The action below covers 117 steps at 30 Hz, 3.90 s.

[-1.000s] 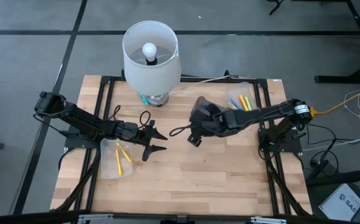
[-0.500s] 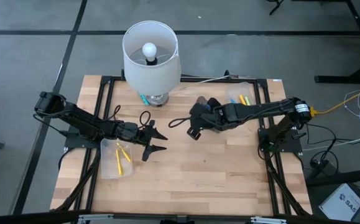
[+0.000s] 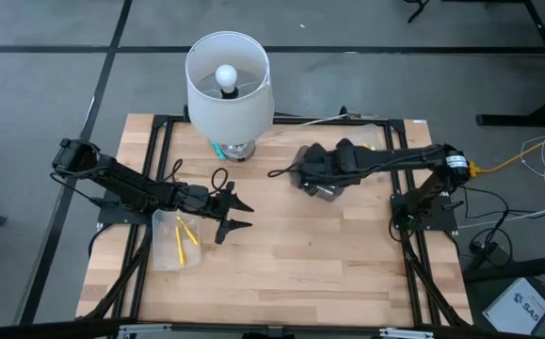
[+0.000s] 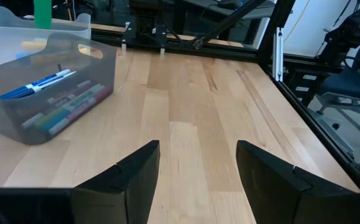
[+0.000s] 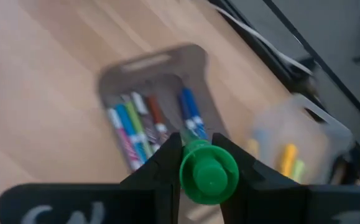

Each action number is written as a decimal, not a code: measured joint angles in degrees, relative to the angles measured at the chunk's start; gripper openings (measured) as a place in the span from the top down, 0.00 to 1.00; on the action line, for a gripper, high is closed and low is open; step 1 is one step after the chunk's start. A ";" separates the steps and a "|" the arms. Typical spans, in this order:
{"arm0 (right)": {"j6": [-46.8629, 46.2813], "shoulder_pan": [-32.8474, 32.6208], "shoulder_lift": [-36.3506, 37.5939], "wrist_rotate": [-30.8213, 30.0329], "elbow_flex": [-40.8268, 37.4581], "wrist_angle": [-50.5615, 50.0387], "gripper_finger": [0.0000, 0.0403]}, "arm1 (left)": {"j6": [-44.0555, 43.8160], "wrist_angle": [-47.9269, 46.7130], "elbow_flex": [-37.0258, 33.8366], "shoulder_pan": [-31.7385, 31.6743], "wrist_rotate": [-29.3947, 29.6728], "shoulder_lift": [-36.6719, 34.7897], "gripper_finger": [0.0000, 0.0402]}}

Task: Pick & Place Markers
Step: Put the green highlighter pen into the right transparent bin, then put the light blue highlighter pen into the right transparent bin

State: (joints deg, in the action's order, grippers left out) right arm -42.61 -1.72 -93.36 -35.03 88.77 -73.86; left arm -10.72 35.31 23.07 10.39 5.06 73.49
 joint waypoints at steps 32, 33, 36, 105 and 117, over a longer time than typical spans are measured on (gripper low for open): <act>2.44 23.02 0.35 -1.42 -8.10 -16.18 0.83 | 0.59 -1.88 -0.02 -0.01 0.00 0.00 0.48; 2.44 23.79 0.37 -1.36 -9.36 -16.13 0.83 | 1.13 -1.88 -0.02 -0.01 0.00 0.00 0.48; 2.60 25.72 0.57 -0.94 -12.85 -15.29 0.83 | 1.97 -1.90 -0.02 0.00 0.00 0.00 0.47; 25.43 9.80 55.85 53.07 -69.39 99.53 0.60 | 0.94 -1.66 -0.02 0.00 4.46 0.00 0.47; 28.09 9.65 65.32 52.59 -83.14 109.37 0.60 | -2.64 0.88 0.00 -1.15 3.94 0.02 0.47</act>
State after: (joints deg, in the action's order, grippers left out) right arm -14.52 7.92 -28.05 17.56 5.64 35.50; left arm -13.36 36.19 23.07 9.25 9.00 73.52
